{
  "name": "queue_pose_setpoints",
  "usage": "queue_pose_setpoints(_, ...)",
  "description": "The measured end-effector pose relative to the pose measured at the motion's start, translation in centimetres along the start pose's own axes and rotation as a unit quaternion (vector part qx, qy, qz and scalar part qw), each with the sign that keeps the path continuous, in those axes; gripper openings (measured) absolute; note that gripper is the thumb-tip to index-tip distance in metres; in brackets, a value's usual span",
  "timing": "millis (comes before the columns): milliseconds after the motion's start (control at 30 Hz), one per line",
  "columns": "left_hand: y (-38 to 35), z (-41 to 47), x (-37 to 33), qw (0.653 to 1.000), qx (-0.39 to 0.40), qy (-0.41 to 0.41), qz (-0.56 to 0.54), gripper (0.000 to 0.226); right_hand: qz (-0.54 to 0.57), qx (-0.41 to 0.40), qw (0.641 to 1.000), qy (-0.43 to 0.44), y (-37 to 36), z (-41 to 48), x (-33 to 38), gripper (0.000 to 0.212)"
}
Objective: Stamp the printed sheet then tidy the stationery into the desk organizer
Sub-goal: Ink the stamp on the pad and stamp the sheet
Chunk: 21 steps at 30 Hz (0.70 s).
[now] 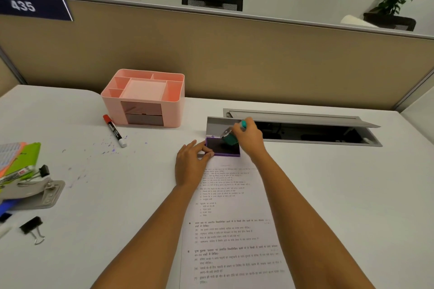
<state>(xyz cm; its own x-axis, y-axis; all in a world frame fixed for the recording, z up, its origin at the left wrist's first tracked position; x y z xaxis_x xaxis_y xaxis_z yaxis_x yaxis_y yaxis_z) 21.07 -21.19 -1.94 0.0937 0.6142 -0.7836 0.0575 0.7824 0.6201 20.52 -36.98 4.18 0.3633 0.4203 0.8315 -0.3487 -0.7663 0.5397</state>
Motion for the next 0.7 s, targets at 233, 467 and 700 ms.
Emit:
queue_pose_setpoints(233, 0.5, -0.3, -0.7, 0.999, -0.006, -0.036, -0.029, 0.020, 0.389, 0.072, 0.899, -0.188, 1.6, -3.6, -2.5, 0.020)
queue_pose_setpoints(467, 1.0, -2.0, -1.5, 0.999, 0.023, -0.041, -0.005, 0.037, 0.281, 0.038, 0.947, -0.151, 3.1, -7.0, -2.9, 0.025)
queue_pose_setpoints(700, 1.3, -8.2, -1.9, 0.992, 0.058, -0.083, 0.078, 0.037, 0.198, -0.013, 0.973, -0.115, 5.0, -11.5, -3.6, 0.020)
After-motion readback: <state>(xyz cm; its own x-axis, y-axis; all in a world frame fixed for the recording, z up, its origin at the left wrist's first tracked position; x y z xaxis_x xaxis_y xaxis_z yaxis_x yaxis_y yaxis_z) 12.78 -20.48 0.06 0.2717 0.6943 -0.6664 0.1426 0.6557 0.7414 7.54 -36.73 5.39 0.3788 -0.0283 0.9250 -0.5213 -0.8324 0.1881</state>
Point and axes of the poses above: each hand's wrist, its own z-axis towards the middle knuckle, its own y-axis out of the back of the hand, x = y × z, the point moved 4 cm from there along z, towards the middle knuckle, and after that the axes turned 2 degrees about -y, right-handed, at the moved point
